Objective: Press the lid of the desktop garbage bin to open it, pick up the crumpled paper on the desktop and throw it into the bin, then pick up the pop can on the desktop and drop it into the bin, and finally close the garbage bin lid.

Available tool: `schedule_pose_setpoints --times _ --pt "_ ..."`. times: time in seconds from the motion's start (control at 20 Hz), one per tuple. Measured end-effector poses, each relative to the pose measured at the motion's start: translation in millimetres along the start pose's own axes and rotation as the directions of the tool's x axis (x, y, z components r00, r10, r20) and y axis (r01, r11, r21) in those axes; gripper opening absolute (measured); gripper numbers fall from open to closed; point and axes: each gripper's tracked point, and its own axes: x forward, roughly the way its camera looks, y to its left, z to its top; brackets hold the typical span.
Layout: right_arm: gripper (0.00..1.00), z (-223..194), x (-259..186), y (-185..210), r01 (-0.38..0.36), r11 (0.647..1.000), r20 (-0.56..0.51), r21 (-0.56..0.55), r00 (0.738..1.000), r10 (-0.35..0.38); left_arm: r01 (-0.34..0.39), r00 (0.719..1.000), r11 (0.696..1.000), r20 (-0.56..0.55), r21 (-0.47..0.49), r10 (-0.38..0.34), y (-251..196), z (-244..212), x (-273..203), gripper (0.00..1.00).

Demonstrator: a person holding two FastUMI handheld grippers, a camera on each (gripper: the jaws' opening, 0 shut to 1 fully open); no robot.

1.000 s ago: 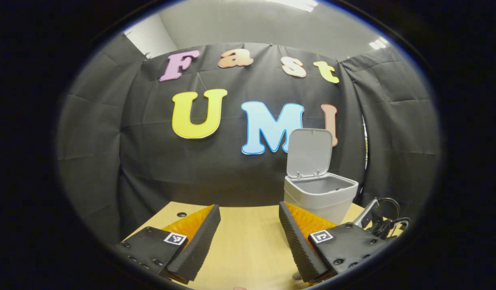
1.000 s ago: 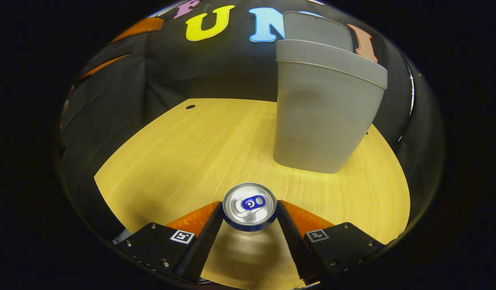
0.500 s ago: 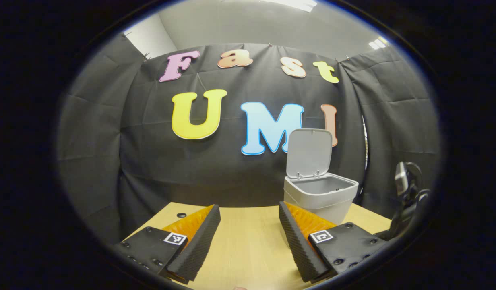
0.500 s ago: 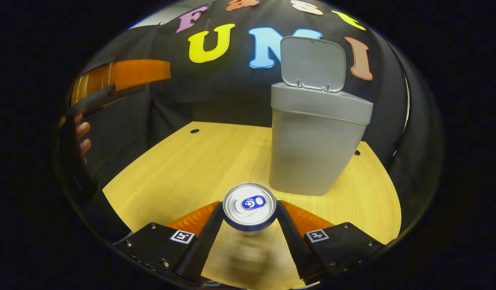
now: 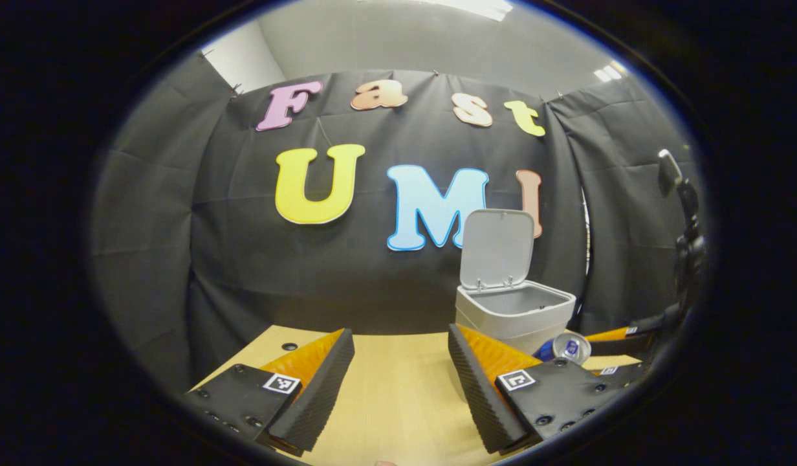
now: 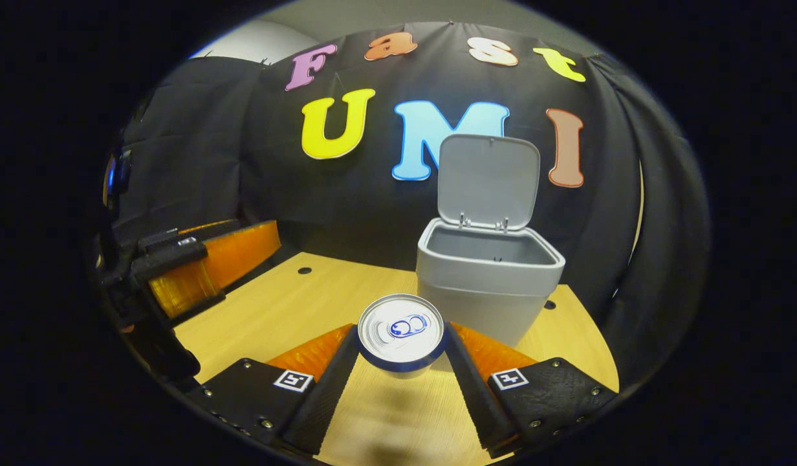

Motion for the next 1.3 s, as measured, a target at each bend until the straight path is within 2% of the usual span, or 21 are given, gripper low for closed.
schedule_pose_setpoints --times 0.3,0.55,0.7,0.9,1.3 --pt "0.85 54 6 -13 0.036 0.999 0.153 -0.013 0.988 -0.033 -0.003 1.000 1.000 0.000 0.002 0.003 5 2 6 0.95" --pt "0.85 97 17 -34 0.082 0.996 0.272 -0.021 0.959 -0.073 -0.004 1.000 1.000 0.001 0.004 0.004 7 3 11 0.95" --pt "0.84 110 32 -47 0.118 0.993 0.306 -0.033 0.947 -0.102 0.001 1.000 1.000 -0.004 -0.006 -0.001 5 0 15 0.95" --pt "0.84 116 54 -58 0.149 0.988 0.316 -0.052 0.941 -0.125 0.005 1.000 1.000 -0.001 -0.006 -0.005 3 1 19 0.95" --pt "0.85 94 89 -61 0.171 0.979 0.228 -0.108 0.963 -0.143 -0.008 1.000 1.000 -0.003 -0.017 0.008 7 -1 21 0.96"
